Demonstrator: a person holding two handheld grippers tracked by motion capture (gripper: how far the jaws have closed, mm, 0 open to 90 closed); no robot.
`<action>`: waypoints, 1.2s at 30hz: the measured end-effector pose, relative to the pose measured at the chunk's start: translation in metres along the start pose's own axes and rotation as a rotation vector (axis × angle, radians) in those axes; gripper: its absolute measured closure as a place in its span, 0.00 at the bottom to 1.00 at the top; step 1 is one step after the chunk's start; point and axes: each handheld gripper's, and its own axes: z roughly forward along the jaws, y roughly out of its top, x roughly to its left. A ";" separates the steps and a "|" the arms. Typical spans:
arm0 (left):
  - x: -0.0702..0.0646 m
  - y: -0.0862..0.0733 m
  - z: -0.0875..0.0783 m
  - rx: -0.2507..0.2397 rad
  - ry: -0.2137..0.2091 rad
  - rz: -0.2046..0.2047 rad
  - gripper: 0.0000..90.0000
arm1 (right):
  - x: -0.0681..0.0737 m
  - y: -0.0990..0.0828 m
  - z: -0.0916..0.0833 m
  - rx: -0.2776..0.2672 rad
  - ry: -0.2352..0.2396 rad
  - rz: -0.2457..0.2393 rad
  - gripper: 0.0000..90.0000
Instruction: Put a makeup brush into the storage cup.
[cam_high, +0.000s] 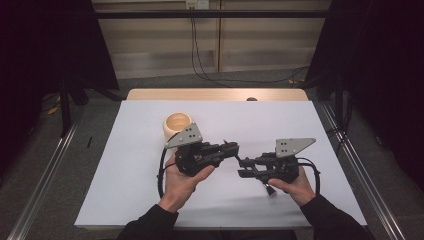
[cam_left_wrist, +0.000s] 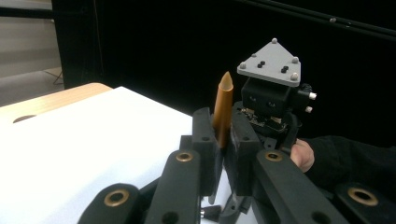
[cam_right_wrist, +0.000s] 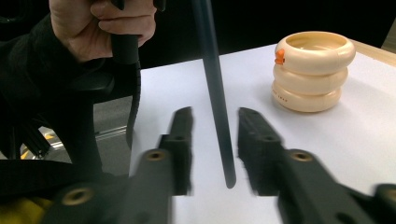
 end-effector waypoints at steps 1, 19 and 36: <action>0.000 0.000 0.000 0.001 -0.001 0.004 0.93 | 0.000 0.000 0.000 -0.002 -0.001 0.003 0.71; 0.007 0.009 0.003 0.027 -0.003 0.004 0.93 | -0.004 0.006 -0.014 -0.069 -0.061 0.051 0.24; 0.006 0.002 0.010 0.177 0.019 0.034 0.93 | -0.006 0.010 -0.013 0.046 0.028 0.063 0.38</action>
